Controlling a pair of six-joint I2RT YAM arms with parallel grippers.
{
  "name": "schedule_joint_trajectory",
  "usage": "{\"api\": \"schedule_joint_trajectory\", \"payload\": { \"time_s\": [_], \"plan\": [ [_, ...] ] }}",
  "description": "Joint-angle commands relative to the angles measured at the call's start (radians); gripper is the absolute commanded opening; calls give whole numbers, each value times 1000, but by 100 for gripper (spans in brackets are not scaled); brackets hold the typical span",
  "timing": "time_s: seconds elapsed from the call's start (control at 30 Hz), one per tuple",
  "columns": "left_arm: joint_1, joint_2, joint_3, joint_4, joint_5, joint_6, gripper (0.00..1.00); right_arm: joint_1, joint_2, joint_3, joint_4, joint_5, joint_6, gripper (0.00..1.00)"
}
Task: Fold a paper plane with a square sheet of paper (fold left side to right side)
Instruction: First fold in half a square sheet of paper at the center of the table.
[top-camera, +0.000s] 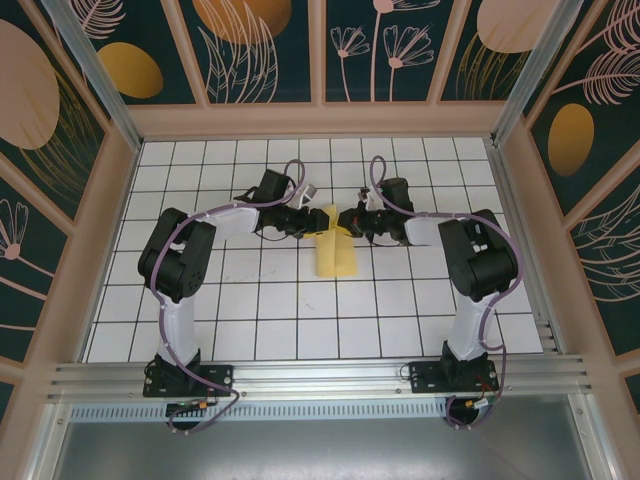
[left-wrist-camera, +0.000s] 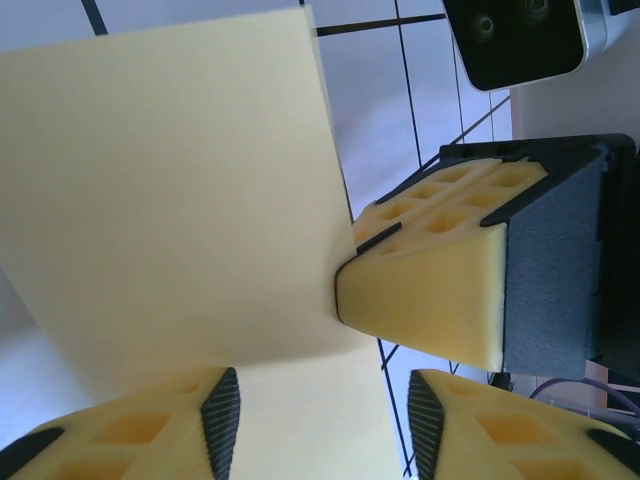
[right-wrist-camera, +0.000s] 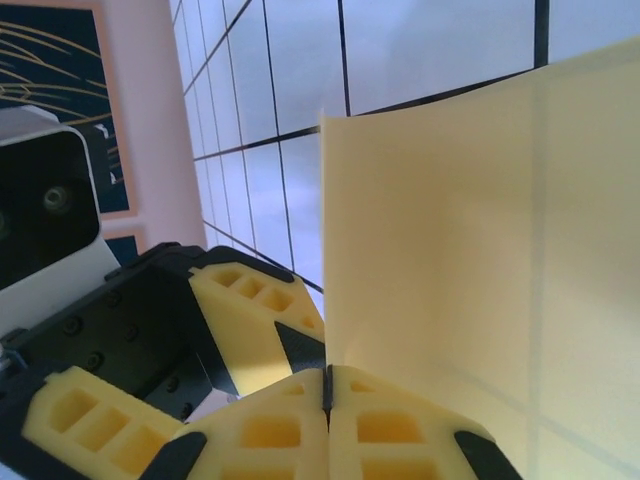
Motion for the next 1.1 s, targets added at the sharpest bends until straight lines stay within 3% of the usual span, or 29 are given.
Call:
{"api": "schedule_joint_trajectory", "payload": {
  "time_s": [0.0,0.3,0.47,1.07],
  "plan": [
    [-6,-33,11,-15,-29,11,56,-9,11,46,-64,7,-60,4],
    [-6,-130,-58,-121,-270,28,62,-51,21,100,-223,72,-186,4],
    [-14,-111,-98,-86,-263,-12,62,-68,32,105,-254,97,-215,4],
    [-37,8,14,-106,-321,-52,63,-65,46,66,-239,149,-214,6]
  ]
}}
